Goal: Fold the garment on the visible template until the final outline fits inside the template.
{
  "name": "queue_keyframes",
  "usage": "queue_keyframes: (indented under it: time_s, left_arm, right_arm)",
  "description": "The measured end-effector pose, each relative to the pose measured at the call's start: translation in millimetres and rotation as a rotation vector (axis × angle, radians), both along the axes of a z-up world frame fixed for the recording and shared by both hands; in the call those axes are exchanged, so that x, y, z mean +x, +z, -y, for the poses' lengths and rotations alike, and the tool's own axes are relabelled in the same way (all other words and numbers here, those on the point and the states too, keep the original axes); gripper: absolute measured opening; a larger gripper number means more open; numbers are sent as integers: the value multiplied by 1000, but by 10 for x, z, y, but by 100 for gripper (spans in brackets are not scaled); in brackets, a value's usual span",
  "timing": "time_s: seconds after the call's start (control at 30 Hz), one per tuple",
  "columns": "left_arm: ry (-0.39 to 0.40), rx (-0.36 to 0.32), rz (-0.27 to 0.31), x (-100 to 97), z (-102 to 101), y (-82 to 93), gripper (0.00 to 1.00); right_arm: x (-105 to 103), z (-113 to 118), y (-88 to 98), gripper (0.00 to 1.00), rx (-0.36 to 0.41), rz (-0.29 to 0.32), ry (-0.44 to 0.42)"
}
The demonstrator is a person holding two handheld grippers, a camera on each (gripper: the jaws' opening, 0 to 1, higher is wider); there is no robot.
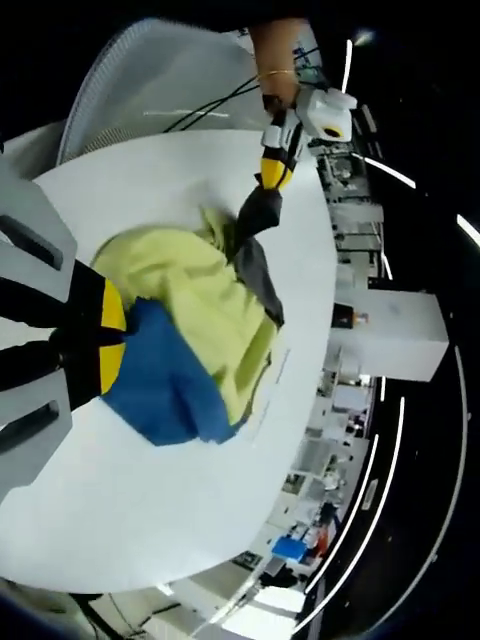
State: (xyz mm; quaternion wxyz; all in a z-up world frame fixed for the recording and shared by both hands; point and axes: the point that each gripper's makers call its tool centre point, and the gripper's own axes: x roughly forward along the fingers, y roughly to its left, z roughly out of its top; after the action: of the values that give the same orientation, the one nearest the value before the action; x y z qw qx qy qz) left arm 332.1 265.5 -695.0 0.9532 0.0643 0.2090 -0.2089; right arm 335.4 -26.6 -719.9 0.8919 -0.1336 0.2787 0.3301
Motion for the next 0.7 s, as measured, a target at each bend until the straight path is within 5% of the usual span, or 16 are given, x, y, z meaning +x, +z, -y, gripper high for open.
queue_keyframes:
  time_s: [0.33, 0.7]
  left_arm:
    - [117, 22, 65, 243, -524, 229, 2]
    - [365, -39, 117, 494, -1090, 368, 2]
  right_arm:
    - [359, 435, 241, 0, 20, 41, -131]
    - [670, 901, 347, 0, -16, 83, -236]
